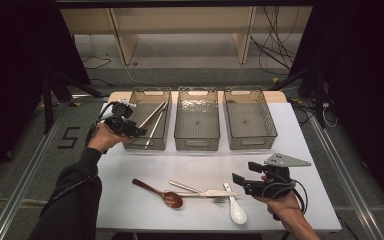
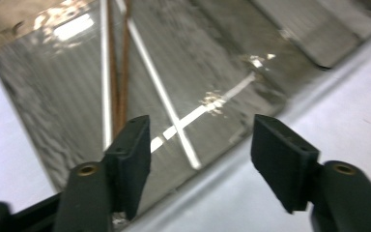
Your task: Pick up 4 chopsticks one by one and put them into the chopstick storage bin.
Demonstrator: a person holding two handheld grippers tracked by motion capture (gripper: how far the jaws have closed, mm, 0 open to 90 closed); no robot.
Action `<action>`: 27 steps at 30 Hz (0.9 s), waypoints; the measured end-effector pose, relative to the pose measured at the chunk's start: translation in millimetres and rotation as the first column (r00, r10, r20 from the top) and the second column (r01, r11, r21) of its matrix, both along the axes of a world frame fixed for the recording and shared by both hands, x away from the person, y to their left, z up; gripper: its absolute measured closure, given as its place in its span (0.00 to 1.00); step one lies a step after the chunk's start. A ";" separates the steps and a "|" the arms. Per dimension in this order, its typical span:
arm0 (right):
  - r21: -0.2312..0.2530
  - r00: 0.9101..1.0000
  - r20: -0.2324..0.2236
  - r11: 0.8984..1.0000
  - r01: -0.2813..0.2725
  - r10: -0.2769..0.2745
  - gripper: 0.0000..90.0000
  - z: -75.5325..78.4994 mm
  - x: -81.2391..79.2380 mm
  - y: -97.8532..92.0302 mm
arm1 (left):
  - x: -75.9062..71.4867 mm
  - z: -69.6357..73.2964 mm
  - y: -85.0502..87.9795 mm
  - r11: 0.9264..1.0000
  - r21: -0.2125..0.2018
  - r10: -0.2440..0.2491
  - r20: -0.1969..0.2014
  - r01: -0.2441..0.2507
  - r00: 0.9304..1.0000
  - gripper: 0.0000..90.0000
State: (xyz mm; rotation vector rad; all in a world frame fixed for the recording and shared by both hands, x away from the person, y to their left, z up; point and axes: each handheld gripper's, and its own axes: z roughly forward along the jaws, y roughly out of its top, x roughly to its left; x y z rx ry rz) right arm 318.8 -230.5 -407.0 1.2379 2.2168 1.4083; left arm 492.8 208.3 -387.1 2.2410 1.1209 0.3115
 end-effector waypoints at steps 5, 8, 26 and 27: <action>-0.002 1.000 0.003 1.000 -0.001 0.001 0.28 0.2 0.3 0.6 | -18.2 6.1 -8.5 0.996 0.016 -0.089 0.006 0.089 0.996 0.35; -0.002 1.000 0.006 1.000 -0.004 0.004 0.28 0.7 0.0 1.0 | -27.5 7.0 -14.2 0.991 0.017 -0.133 0.001 0.133 0.991 0.31; -0.002 1.000 0.011 1.000 -0.006 0.006 0.28 1.6 -1.0 0.7 | -52.8 7.2 -28.2 0.976 0.039 -0.213 0.006 0.213 0.977 0.23; -0.002 1.000 0.011 1.000 -0.006 0.006 0.28 1.6 -1.1 0.7 | -54.2 7.2 -29.3 0.977 0.037 -0.211 0.008 0.211 0.977 0.23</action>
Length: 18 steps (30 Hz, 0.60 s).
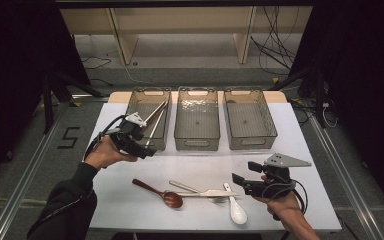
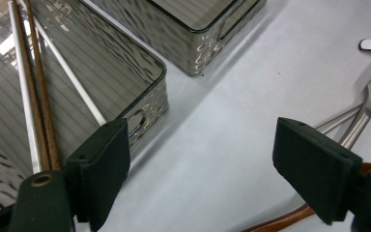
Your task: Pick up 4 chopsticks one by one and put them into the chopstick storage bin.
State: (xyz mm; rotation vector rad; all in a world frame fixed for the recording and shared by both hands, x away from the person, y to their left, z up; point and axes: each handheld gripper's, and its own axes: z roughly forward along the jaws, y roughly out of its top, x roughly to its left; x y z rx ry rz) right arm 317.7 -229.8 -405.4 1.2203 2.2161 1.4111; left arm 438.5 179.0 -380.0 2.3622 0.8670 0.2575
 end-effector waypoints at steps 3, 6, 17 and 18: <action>0.000 1.000 0.000 1.000 0.000 0.000 0.28 0.0 -0.1 -0.1 | -3.4 -0.1 -1.7 1.000 0.003 -0.019 -0.003 0.019 1.000 0.22; 0.002 1.000 0.002 1.000 0.000 0.000 0.28 0.1 -0.2 -0.2 | -6.6 -1.7 -3.4 0.999 0.009 -0.039 -0.007 0.039 0.999 0.20; 0.008 1.000 -0.001 1.000 0.002 -0.002 0.28 0.0 0.0 -2.3 | -18.8 -12.5 -14.4 0.989 0.064 -0.130 -0.041 0.132 0.991 0.18; 0.007 1.000 0.000 1.000 0.001 -0.001 0.28 0.0 -0.1 -2.2 | -20.3 -14.4 -15.5 0.988 0.070 -0.135 -0.046 0.138 0.990 0.18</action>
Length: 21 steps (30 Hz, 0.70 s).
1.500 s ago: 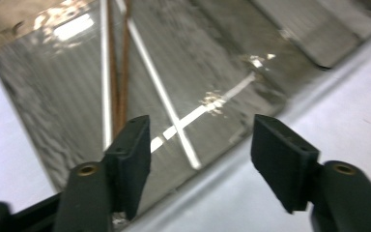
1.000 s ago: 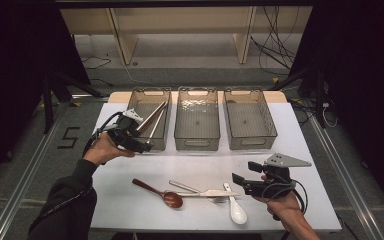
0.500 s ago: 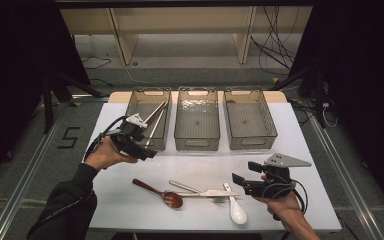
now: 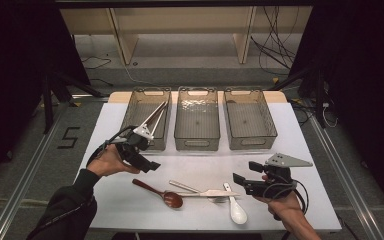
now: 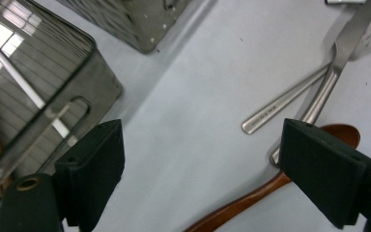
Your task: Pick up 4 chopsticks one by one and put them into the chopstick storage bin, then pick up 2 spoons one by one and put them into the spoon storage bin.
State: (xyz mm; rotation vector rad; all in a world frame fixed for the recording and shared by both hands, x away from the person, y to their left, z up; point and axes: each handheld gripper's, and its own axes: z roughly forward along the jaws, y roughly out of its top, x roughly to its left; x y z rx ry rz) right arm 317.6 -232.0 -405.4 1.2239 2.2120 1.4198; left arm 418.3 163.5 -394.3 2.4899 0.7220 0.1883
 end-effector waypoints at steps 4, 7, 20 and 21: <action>0.000 1.000 0.001 1.000 -0.001 0.001 0.28 0.1 -0.2 0.6 | -4.8 -7.3 -2.0 1.000 0.011 -0.007 -0.008 0.007 1.000 0.18; -0.001 1.000 0.000 1.000 0.000 0.000 0.28 0.1 -0.3 0.8 | -7.7 -12.0 -2.3 0.999 0.027 -0.024 -0.015 0.024 1.000 0.18; -0.001 1.000 -0.002 1.000 0.003 -0.003 0.28 -0.3 0.2 0.4 | -18.0 -30.8 -9.3 0.994 0.070 -0.077 -0.054 0.081 0.996 0.18; -0.003 1.000 -0.001 1.000 0.003 -0.003 0.28 -0.3 0.3 0.6 | -18.9 -31.7 -9.6 0.994 0.072 -0.082 -0.056 0.086 0.995 0.18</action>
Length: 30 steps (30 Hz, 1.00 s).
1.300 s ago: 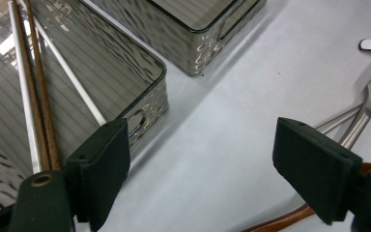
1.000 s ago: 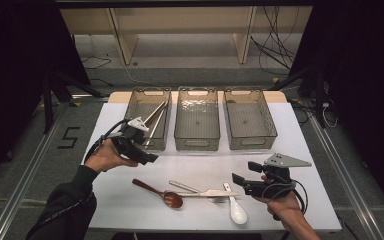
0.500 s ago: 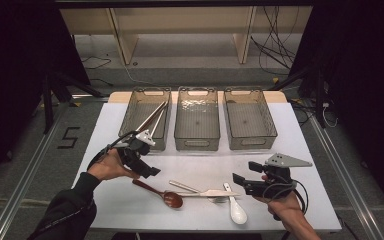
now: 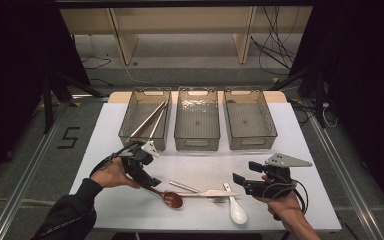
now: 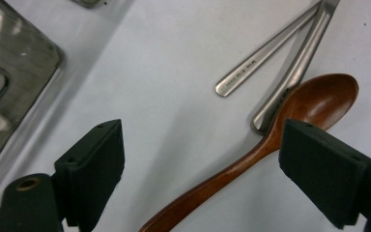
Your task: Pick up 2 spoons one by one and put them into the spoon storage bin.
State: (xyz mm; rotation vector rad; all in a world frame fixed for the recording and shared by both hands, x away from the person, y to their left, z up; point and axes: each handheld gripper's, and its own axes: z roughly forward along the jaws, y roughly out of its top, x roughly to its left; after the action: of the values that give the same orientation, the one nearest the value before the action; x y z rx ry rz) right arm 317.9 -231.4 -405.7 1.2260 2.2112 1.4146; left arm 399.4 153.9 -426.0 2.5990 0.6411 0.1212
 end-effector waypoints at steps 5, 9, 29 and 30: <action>0.000 1.000 -0.002 1.000 -0.001 0.001 0.28 0.0 0.0 0.3 | -1.7 -4.6 -1.4 1.000 0.017 -0.010 -0.009 0.010 1.000 0.18; 0.001 1.000 0.000 1.000 -0.002 0.002 0.28 0.0 0.0 -0.1 | -2.6 -8.4 -3.1 0.999 0.037 -0.022 -0.012 0.022 1.000 0.18; -0.008 1.000 0.005 1.000 -0.004 0.004 0.28 1.0 -1.5 2.2 | -11.0 -26.8 -12.4 0.981 0.143 -0.120 -0.058 0.128 0.991 0.26; -0.007 1.000 0.005 1.000 -0.005 0.005 0.28 0.9 -1.3 2.0 | -11.6 -27.1 -12.7 0.982 0.138 -0.122 -0.060 0.129 0.991 0.27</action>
State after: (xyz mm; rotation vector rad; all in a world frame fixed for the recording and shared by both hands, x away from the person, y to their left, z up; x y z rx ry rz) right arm 316.6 -229.4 -404.8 1.2134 2.2158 1.4088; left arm 387.8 141.2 -453.2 2.7798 0.5005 0.0624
